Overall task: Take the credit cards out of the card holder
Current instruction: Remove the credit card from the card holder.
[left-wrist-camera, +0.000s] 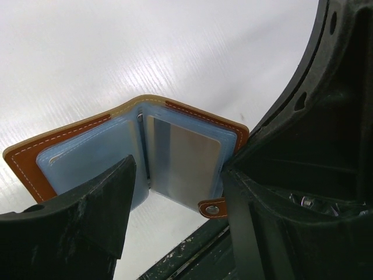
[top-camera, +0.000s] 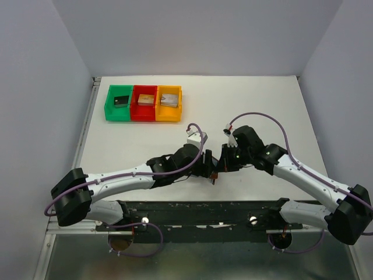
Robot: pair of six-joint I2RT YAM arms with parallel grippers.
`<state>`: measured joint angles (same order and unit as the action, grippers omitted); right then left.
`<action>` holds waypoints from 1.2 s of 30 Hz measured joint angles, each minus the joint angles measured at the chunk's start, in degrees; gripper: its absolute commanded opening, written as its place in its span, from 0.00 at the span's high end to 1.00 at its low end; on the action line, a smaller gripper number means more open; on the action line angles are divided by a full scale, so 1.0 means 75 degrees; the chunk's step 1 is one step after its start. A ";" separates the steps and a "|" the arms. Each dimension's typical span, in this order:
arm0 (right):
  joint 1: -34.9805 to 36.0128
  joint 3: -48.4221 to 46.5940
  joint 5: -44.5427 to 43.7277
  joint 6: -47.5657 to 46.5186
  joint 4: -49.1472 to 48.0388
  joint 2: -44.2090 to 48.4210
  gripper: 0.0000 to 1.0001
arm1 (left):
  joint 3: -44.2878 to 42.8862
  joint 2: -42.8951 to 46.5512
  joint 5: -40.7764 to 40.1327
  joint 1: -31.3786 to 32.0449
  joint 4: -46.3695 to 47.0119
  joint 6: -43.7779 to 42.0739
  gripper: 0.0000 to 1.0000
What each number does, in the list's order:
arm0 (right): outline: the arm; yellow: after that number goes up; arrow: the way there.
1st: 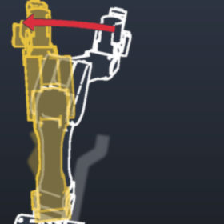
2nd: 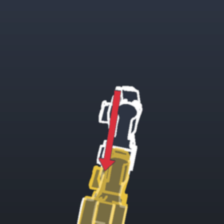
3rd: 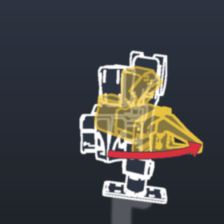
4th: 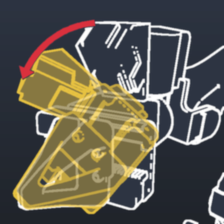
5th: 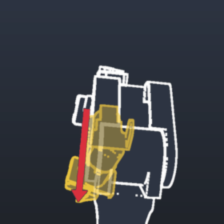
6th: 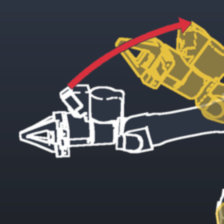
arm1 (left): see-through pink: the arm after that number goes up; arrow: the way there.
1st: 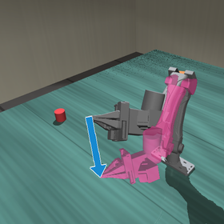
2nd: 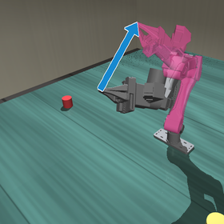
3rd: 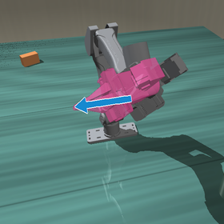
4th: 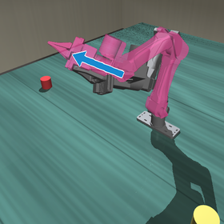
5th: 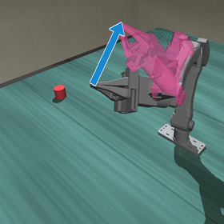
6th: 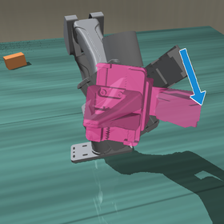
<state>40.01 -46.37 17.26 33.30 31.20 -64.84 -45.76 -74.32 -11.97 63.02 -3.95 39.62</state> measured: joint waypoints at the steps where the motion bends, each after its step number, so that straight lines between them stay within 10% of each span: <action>1: 0.0000 0.0000 0.0000 -0.0012 0.0009 0.0003 1.00 | 0.0000 -0.0009 -0.0003 0.0000 -0.0006 0.0000 0.31; 25: 0.0000 0.0114 0.0169 0.0052 -0.0178 0.0219 0.99 | 0.0769 -0.0079 -0.0178 0.0006 0.0286 0.0102 0.42; 36: 0.0000 0.0210 0.0189 0.0152 -0.0326 0.0114 0.73 | 0.1105 -0.0096 -0.0184 0.0009 0.0405 0.0326 0.59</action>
<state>40.01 -44.80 18.68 34.44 28.75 -63.99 -37.47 -75.05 -13.34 63.09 -0.91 42.06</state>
